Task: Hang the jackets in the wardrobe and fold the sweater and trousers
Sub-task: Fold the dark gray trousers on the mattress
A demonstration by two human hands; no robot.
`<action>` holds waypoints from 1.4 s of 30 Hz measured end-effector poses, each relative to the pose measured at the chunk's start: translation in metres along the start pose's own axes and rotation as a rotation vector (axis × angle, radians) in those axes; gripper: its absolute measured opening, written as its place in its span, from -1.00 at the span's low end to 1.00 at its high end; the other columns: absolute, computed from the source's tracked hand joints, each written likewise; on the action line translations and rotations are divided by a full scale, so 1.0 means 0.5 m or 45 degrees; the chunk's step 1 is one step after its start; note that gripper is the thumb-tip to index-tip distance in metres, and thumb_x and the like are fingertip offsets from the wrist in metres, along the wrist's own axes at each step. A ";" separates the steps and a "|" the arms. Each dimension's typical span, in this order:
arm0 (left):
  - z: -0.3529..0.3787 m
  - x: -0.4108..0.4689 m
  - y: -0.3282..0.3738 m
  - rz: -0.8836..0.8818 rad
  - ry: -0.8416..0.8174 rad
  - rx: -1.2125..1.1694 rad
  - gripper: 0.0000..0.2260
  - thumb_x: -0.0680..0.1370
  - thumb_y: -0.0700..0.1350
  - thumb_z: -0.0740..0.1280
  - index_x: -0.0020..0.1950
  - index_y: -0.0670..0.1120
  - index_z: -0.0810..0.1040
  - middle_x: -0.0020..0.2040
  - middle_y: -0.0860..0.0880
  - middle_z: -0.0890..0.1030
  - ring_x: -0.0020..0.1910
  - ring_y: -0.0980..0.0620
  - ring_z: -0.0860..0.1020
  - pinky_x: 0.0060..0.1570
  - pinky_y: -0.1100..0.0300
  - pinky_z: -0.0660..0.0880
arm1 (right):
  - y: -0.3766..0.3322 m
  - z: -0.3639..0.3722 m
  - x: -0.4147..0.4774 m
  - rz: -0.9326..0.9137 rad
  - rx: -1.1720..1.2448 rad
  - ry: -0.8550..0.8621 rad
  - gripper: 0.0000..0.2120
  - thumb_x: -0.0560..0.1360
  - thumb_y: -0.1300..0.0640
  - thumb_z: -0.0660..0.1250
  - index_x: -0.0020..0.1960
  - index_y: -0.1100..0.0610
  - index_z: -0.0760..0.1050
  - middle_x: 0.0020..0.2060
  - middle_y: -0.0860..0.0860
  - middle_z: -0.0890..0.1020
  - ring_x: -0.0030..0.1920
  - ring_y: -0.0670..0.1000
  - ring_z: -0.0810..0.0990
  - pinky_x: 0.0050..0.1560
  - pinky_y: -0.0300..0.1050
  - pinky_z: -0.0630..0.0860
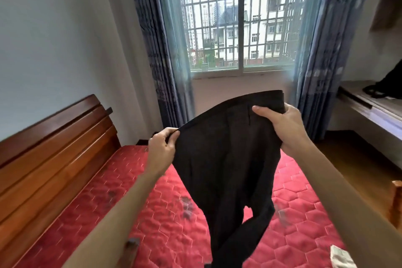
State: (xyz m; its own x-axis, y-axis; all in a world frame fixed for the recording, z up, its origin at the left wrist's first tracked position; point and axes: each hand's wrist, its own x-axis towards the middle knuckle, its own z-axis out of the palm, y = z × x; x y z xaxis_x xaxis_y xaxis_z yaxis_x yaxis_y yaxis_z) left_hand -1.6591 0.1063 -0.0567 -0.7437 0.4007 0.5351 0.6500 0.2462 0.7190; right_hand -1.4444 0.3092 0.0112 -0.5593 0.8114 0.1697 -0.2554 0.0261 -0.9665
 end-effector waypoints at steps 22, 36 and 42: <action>-0.024 0.041 0.300 -0.170 -0.452 -0.431 -0.76 0.57 -0.36 0.28 -0.03 -0.07 0.67 -0.34 -0.10 0.59 -0.43 0.04 0.52 -0.35 0.22 0.52 | -0.026 0.145 -0.048 -0.766 -0.712 -0.003 -0.78 0.46 -0.04 0.49 -0.14 0.07 0.52 -0.34 -0.12 0.58 -0.27 -0.14 0.53 -0.28 -0.34 0.38; -0.046 0.058 0.307 -0.384 -0.406 -0.737 -0.83 0.65 -0.24 0.25 0.09 -0.18 0.64 -0.14 -0.09 0.66 -0.21 0.02 0.66 -0.17 0.04 0.68 | 0.009 0.132 -0.067 -0.806 -0.609 -0.337 -0.76 0.47 0.22 0.48 0.08 0.17 0.49 -0.13 -0.04 0.63 -0.15 -0.10 0.58 -0.16 -0.31 0.45; -0.063 0.074 0.215 -0.288 -0.252 -0.253 -0.35 0.45 0.35 0.35 0.42 0.02 0.38 0.17 -0.06 0.59 0.08 0.02 0.61 0.15 0.06 0.55 | 0.001 0.101 -0.036 -0.360 -0.058 -0.374 -0.68 0.46 0.46 0.41 -0.06 0.04 0.62 -0.24 -0.14 0.70 -0.17 -0.20 0.63 -0.06 -0.27 0.57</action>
State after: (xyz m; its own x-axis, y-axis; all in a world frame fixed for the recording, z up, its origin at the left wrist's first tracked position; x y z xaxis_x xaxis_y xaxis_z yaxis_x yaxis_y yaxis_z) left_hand -1.6217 0.1198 0.0541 -0.8081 0.5234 0.2703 0.4147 0.1796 0.8921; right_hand -1.4741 0.2652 0.0175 -0.6752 0.5677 0.4710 -0.3997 0.2551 -0.8804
